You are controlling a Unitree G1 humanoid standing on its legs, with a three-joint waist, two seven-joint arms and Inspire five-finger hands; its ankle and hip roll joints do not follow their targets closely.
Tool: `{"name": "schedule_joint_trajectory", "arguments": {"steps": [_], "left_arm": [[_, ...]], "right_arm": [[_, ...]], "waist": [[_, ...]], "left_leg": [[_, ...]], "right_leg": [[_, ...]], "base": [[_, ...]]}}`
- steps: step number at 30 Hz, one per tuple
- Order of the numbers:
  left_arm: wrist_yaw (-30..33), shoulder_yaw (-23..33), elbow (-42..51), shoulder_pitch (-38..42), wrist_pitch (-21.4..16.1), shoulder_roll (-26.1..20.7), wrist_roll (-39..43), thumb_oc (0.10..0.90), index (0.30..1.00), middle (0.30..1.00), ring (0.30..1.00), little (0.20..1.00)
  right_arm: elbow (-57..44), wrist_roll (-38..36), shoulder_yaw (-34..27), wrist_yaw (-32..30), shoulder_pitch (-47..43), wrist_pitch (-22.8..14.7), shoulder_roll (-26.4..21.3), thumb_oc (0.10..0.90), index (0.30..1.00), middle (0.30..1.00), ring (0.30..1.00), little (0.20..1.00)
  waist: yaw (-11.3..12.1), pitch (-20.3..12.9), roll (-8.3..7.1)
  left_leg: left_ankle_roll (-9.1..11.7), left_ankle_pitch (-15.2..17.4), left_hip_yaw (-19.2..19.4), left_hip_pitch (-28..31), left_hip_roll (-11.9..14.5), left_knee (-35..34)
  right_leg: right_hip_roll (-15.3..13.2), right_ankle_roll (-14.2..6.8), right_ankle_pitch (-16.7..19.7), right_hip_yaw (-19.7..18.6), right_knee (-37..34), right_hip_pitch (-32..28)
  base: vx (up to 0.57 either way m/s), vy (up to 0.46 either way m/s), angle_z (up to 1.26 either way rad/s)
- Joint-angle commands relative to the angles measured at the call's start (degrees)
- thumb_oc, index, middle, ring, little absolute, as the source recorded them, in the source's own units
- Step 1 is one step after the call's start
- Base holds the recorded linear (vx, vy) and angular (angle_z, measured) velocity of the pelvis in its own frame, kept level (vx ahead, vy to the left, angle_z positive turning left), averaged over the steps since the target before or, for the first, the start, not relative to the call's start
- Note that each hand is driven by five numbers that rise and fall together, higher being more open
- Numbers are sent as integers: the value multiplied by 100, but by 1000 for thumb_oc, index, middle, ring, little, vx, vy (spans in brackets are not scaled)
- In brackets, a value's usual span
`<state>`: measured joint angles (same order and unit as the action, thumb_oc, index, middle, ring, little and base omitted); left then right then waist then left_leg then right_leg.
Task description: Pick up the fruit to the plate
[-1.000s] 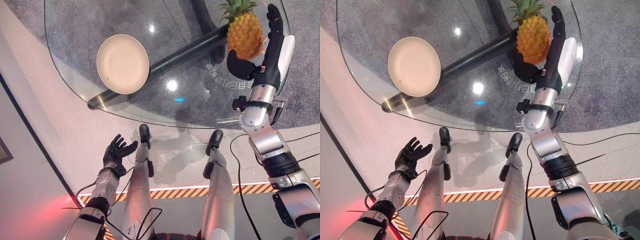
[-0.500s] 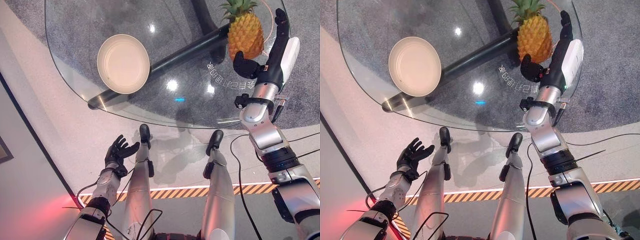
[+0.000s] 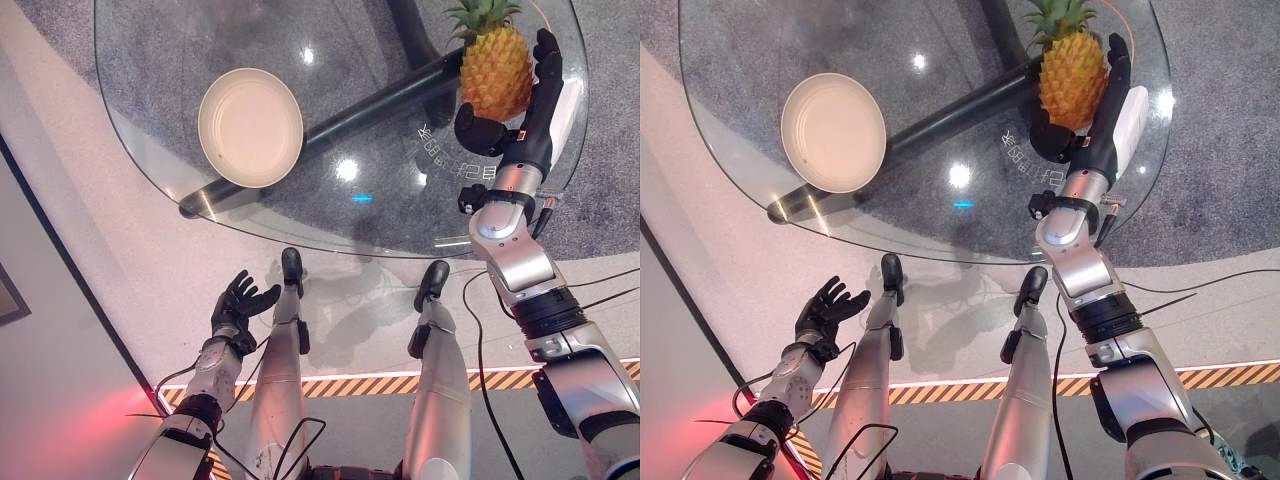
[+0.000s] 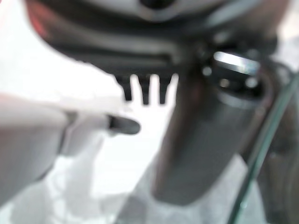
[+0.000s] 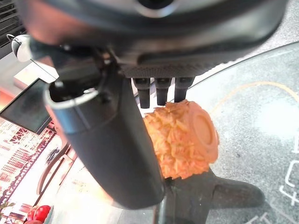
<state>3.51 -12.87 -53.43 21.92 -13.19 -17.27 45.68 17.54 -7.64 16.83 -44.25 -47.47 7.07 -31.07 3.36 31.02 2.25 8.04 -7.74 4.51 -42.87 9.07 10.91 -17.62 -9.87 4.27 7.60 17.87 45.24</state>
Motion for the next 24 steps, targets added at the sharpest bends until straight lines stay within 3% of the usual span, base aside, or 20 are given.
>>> {"name": "schedule_joint_trajectory", "arguments": {"steps": [1,22,24], "left_arm": [[116,-126,-134,-107,-174,-67,-112,800,900,900,900,900],[69,-291,-166,-57,-163,-63,-75,800,900,900,900,900],[78,-312,-154,-56,-165,-61,-75,800,900,900,900,900]], "right_arm": [[-137,-100,-87,-97,-369,-220,-252,800,900,900,900,900],[944,-398,158,-408,-1016,-29,-304,800,900,900,900,900],[1007,-427,202,-435,-1071,21,-311,649,771,771,771,749]], "waist": [[21,-122,208],[165,-122,294],[180,-122,302]], "left_leg": [[-181,89,-225,-29,25,142],[-186,68,-245,-1,11,112],[-185,72,-257,-16,6,128]], "right_leg": [[-144,-66,209,326,-17,85],[-188,-62,233,387,-17,45],[-199,-65,231,393,-1,57]], "base": [[0,0,0],[0,0,1],[0,-2,2]]}}
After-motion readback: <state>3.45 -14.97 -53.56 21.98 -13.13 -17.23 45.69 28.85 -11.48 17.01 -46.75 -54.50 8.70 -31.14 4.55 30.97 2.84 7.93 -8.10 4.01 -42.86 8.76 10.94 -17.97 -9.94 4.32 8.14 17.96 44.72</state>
